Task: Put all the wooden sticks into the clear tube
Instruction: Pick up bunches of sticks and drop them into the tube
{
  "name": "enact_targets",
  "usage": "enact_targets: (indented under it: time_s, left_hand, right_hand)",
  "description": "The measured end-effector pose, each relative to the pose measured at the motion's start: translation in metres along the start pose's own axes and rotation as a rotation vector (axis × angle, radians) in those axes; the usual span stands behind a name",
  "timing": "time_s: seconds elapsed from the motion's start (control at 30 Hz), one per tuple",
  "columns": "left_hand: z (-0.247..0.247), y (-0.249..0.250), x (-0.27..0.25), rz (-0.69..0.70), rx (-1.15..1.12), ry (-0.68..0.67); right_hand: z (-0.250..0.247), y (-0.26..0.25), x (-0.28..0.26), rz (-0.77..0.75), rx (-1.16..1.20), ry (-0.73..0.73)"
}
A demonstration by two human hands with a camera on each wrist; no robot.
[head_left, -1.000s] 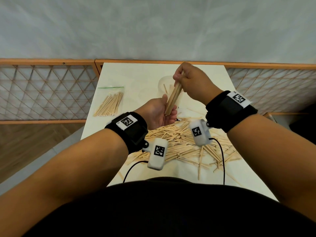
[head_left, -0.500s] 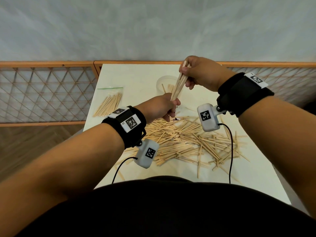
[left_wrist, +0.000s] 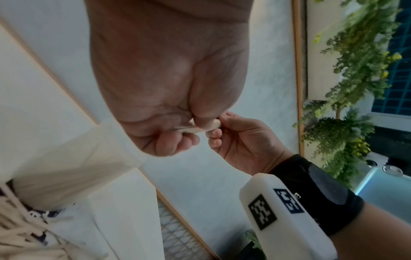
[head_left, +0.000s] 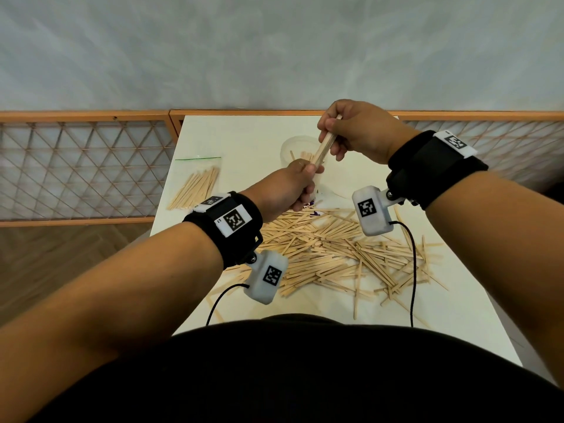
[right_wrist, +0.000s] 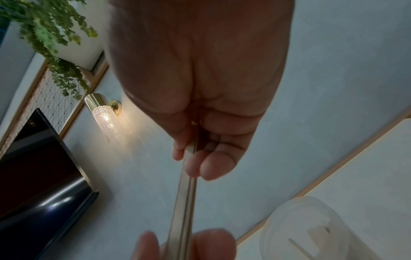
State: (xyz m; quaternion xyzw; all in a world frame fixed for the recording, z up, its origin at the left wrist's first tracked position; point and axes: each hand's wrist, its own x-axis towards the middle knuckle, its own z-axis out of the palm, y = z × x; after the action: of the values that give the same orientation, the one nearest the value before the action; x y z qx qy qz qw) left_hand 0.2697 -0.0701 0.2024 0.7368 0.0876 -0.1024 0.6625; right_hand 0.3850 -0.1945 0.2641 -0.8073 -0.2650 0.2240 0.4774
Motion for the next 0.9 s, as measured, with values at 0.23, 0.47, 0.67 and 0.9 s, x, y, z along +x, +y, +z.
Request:
enact_targets:
  time_s: [0.23,0.47,0.67,0.9]
  left_hand:
    - [-0.011,-0.008,0.005,0.021,0.078,0.052]
    - [-0.017,-0.020,0.014,0.015,0.091,0.062]
    - [-0.030,-0.029,0.026,-0.046,0.191,0.143]
    - [-0.061,-0.073,0.026,-0.223,0.229,0.189]
  right_hand:
    - [-0.019,-0.010,0.005,0.008,-0.116,-0.047]
    - [-0.022,-0.014,0.019,0.060,-0.222,-0.058]
    - [-0.025,-0.025,0.039,0.018,-0.439,0.039]
    - [-0.019,-0.016,0.069,-0.090,-0.852,0.127]
